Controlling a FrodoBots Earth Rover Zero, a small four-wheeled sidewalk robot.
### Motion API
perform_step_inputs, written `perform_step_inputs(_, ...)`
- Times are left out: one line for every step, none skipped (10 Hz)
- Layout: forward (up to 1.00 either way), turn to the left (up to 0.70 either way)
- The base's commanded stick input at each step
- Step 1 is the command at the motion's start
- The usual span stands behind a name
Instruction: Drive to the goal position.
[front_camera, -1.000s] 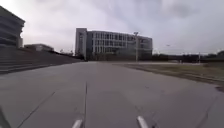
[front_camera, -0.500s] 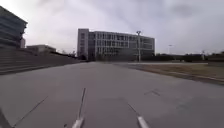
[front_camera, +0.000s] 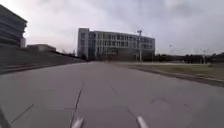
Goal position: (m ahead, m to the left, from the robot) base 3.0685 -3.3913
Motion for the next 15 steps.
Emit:
perform_step_inputs(0.70,0.13)
perform_step_inputs(0.70,0.05)
perform_step_inputs(0.70,0.02)
perform_step_inputs(0.70,0.00)
perform_step_inputs(0.70,0.00)
perform_step_inputs(0.70,0.00)
perform_step_inputs(0.70,0.00)
perform_step_inputs(0.70,0.00)
perform_step_inputs(0.70,0.00)
perform_step_inputs(0.70,0.00)
perform_step_inputs(0.70,0.00)
perform_step_inputs(0.70,0.00)
perform_step_inputs(0.70,0.00)
perform_step_inputs(0.70,0.00)
perform_step_inputs(0.70,0.00)
